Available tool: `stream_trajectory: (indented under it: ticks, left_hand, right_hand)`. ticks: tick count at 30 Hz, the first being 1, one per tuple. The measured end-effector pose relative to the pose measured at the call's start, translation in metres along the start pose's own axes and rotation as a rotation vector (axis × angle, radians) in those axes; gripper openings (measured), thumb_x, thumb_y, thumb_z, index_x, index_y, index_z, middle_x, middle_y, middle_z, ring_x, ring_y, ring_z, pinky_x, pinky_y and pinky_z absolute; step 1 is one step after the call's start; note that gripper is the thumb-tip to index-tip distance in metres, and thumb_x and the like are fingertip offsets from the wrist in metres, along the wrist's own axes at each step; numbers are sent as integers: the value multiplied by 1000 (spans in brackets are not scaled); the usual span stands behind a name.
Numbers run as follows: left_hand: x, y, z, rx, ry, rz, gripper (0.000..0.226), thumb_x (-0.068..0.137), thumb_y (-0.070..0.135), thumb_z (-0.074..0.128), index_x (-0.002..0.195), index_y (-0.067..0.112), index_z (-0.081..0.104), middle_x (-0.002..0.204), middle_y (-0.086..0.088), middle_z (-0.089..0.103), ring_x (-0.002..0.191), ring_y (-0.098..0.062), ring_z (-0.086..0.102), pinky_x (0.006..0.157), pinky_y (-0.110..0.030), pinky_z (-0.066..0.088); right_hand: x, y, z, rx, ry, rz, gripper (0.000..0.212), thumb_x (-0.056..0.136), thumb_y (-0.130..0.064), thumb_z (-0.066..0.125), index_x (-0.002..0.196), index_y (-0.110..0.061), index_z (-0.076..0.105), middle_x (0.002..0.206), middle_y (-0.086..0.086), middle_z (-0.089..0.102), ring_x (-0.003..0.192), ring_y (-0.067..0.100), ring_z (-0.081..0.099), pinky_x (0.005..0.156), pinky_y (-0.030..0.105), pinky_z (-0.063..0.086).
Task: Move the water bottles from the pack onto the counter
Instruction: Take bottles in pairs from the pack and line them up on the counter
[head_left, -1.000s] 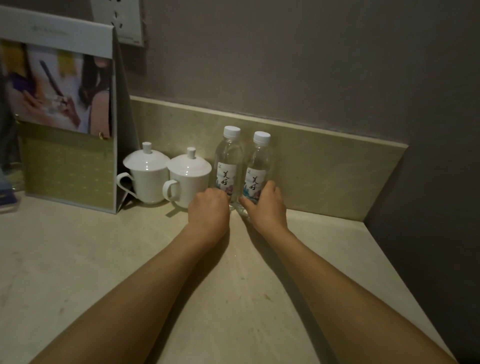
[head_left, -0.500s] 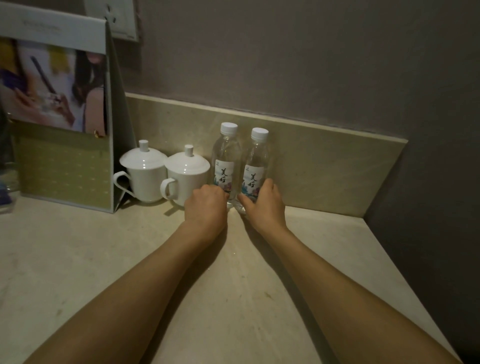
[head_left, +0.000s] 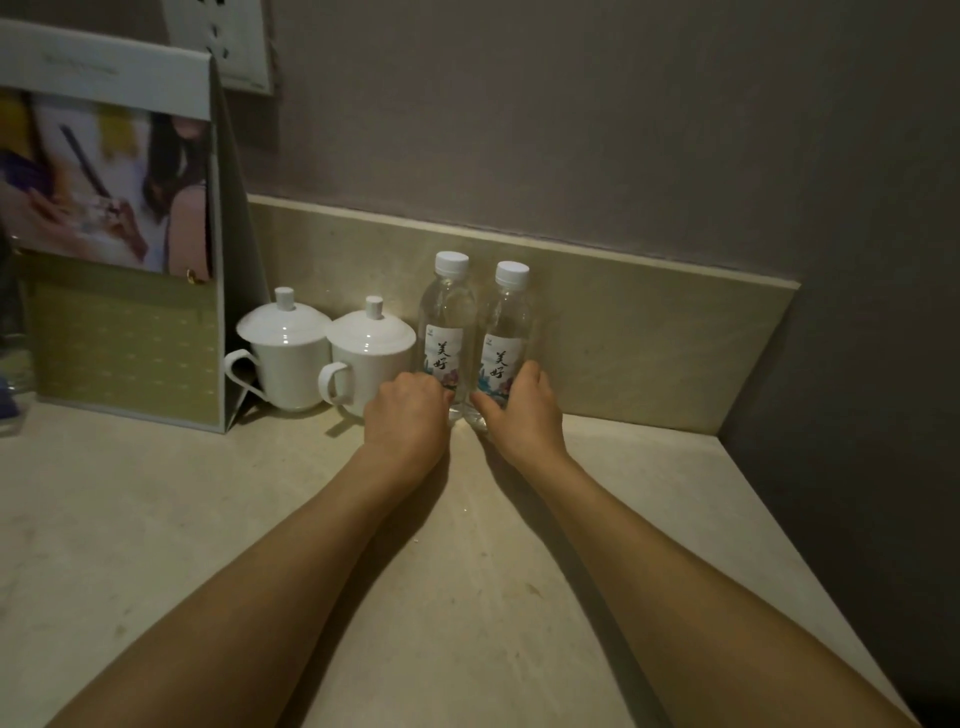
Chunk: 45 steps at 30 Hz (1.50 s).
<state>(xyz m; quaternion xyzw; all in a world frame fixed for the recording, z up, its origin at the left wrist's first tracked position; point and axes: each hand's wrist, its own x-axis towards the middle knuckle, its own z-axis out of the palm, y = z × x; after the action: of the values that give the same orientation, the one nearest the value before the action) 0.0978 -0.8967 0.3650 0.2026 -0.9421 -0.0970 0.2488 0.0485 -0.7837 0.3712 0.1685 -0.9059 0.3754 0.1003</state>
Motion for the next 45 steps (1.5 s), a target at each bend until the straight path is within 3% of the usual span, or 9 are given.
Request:
stream_trajectory:
  ticks: [4,14,17,21,25,30,37,40,45]
  left_hand:
    - [-3,1,-2,1,7,-35,31,98,35,52,100,9,69,92,-11,67,79,-27,62,60,-32,39]
    - [-8,-2,-12,1,-75,2,32,96,38,51,103,14,71,92,-10,67,84,-27,63,71,-36,53]
    - [-20,6,-22,-13,-67,-15,33,94,40,55,97,10,68,85,-7,64,79,-25,63,70,-37,56]
    - [-40,38,-38,21,37,45,32,91,45,54,89,15,64,81,-5,65,74,-25,63,67,-33,54]
    - [-66,98,-54,-54,63,125,38,91,48,51,82,15,68,74,-3,67,68,-23,64,69,-37,58]
    - [-120,197,-66,-150,102,214,41,90,50,51,77,16,71,70,-2,68,64,-22,63,63,-31,54]
    - [-219,352,-63,-356,-21,280,41,86,55,52,83,19,72,86,-6,72,84,-32,66,64,-30,43]
    - [-266,419,-56,-419,-66,340,41,86,55,52,84,20,72,86,-5,72,84,-30,67,67,-32,48]
    - [-324,513,-35,-394,-330,465,43,86,57,53,96,20,72,97,-7,70,92,-31,67,81,-39,56]
  right_hand:
    - [-1,-3,-2,3,-33,7,52,90,-32,64,126,-4,39,131,16,47,117,34,54,89,39,46]
    - [-5,-4,-13,3,-92,97,61,87,-32,68,131,-2,39,134,17,45,121,34,51,94,39,44]
    - [-11,0,-32,-12,-111,109,54,86,-29,68,127,-1,45,129,18,49,116,34,53,92,39,47]
    - [-29,19,-68,65,-170,152,41,87,-26,62,119,-1,54,121,19,57,110,37,58,90,50,53]
    - [-54,62,-121,110,-133,239,31,86,-23,56,112,-5,56,114,17,62,106,34,61,90,50,54]
    - [-93,131,-204,235,47,247,22,85,-20,56,102,-8,63,106,14,67,100,31,66,90,49,54]
    - [-182,254,-333,429,294,135,7,92,-12,54,92,-17,59,80,3,65,63,11,64,70,34,56]
    - [-227,311,-383,444,363,201,13,93,-11,53,85,-20,58,74,2,64,58,12,61,61,28,52]
    - [-291,396,-453,491,392,371,14,96,-8,49,86,-14,58,68,5,59,53,12,55,46,16,46]
